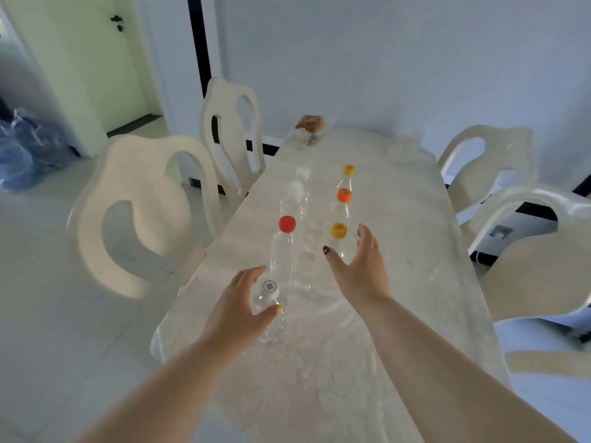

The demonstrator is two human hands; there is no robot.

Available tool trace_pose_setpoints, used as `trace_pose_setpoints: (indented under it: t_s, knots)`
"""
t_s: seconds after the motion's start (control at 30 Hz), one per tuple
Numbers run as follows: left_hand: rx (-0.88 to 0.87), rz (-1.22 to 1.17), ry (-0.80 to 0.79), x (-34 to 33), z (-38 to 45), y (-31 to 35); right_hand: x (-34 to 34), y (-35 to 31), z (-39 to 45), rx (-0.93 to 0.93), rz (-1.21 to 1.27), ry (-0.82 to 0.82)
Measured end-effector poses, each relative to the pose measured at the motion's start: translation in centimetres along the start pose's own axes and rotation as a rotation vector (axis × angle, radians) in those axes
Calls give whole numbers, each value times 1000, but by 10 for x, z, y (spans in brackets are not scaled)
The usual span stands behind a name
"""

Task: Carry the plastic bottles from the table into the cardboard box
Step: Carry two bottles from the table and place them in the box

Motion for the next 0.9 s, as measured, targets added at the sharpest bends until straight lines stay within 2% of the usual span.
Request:
trace_pose_setpoints:
  t_s: [0.13, 0.3, 0.6, 0.9]
  knots:
    - [71, -23, -51, -6, 6, -8, -5, 7, 27, -62, 4, -34]
    - [96, -35, -65, -7, 14, -13, -13, 10, 44, -38, 66, -37]
    - [158, -121, -86, -10, 19, -17, -20, 20, 49, -86, 179, -51]
    - [60, -162, -90, 3, 18, 17, 25, 21, 21, -95, 390, 29]
Point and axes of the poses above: each hand's wrist, its own z-axis towards the middle knuckle, its own x-axis out of the back of the hand, y = z × x, the point moved 6 cm from there along z, towards the middle knuckle, and after that the axes turned 2 degrees about -x, right-handed, at the moved point
